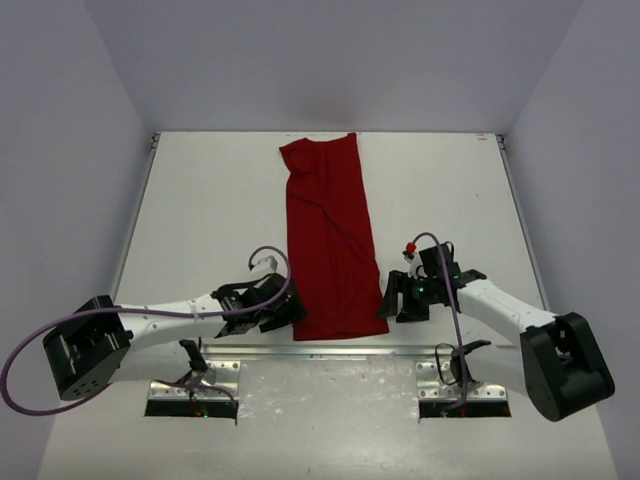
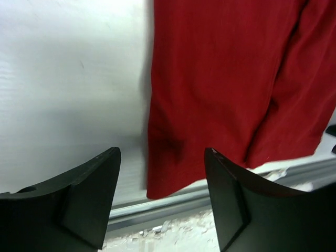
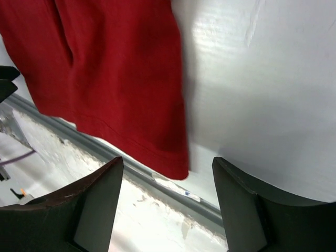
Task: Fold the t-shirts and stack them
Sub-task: Fold the tshirt
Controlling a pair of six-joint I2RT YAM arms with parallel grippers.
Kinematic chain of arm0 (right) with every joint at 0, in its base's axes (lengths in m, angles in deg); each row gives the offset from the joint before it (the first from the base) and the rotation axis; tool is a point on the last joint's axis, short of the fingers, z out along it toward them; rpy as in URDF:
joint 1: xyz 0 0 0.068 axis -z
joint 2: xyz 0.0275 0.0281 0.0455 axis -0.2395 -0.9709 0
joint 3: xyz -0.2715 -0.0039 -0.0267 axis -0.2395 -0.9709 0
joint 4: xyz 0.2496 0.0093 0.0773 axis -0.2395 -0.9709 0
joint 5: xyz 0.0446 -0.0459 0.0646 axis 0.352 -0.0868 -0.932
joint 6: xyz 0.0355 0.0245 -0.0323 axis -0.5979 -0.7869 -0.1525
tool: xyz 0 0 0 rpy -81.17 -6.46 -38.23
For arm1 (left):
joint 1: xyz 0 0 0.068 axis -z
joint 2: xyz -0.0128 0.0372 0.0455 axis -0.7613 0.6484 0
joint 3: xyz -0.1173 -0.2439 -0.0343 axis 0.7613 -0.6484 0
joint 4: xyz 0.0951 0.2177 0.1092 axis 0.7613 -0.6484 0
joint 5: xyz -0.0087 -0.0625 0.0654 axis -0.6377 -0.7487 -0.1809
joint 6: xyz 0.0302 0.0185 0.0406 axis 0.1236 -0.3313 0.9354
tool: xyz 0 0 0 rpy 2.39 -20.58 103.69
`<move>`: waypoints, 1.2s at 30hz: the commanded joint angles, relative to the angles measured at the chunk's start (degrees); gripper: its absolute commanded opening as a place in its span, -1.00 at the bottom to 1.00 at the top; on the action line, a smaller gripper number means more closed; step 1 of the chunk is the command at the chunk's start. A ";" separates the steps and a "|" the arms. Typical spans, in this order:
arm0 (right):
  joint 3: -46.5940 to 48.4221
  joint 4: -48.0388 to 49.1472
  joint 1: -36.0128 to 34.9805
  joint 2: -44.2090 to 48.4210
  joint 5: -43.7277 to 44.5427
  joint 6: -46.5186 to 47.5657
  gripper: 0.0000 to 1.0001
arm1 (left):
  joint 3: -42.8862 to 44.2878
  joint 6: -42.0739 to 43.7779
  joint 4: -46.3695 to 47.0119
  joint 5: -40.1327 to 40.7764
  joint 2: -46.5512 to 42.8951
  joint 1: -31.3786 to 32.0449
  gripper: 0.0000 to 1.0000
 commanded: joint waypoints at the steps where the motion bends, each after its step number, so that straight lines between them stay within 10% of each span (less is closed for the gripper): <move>1: -3.72 5.30 -0.18 2.53 -3.76 -1.83 0.32 | -1.30 -5.59 5.85 -1.61 1.56 4.49 0.23; 12: -4.70 10.94 -0.97 -3.53 -5.44 -1.67 -0.15 | -1.83 -10.17 6.40 0.41 8.70 8.72 -0.26; 17: -4.00 8.57 -1.76 -1.79 -5.70 -0.96 -0.96 | -2.36 -10.34 5.96 0.23 7.12 9.60 -0.99; 36: -0.05 -9.10 -3.87 21.52 -3.33 -1.85 -0.97 | 9.41 -29.68 -21.72 17.45 -0.79 29.73 -0.99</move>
